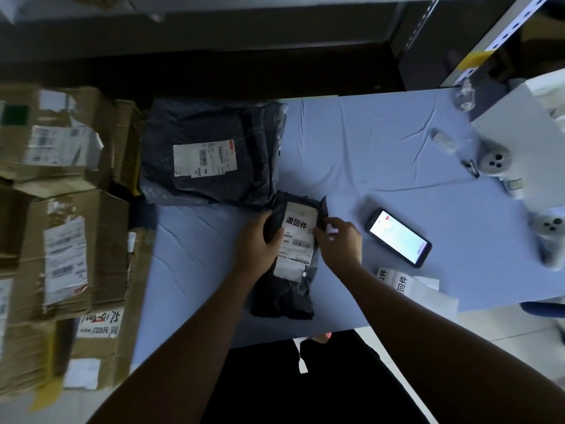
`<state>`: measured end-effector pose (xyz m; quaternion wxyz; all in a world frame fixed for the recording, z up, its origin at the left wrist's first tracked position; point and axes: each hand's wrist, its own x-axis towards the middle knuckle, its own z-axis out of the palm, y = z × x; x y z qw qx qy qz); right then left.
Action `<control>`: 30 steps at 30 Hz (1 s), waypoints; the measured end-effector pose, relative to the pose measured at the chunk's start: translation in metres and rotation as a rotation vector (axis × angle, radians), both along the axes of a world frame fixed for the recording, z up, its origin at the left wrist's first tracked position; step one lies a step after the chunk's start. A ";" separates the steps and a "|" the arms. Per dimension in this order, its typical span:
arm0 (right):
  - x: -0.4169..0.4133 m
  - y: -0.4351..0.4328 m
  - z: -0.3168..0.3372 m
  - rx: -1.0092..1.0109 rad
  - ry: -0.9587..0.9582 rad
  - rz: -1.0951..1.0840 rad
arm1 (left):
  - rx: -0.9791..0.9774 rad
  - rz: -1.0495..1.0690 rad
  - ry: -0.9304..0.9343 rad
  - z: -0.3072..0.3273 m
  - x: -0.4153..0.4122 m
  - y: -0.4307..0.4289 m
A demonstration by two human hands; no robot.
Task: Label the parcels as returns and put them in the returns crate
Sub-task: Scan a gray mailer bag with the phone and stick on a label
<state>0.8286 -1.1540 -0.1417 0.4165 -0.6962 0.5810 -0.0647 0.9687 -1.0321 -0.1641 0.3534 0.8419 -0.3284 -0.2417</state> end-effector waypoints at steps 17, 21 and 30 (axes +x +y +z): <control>-0.036 0.052 0.024 0.212 -0.229 0.112 | -0.108 0.152 0.403 0.039 -0.046 0.047; -0.049 0.081 0.041 0.153 -0.277 0.253 | -0.184 0.237 0.314 0.061 -0.079 0.091; -0.045 0.210 0.113 0.000 -0.388 0.651 | -0.195 0.546 0.103 0.141 -0.130 0.240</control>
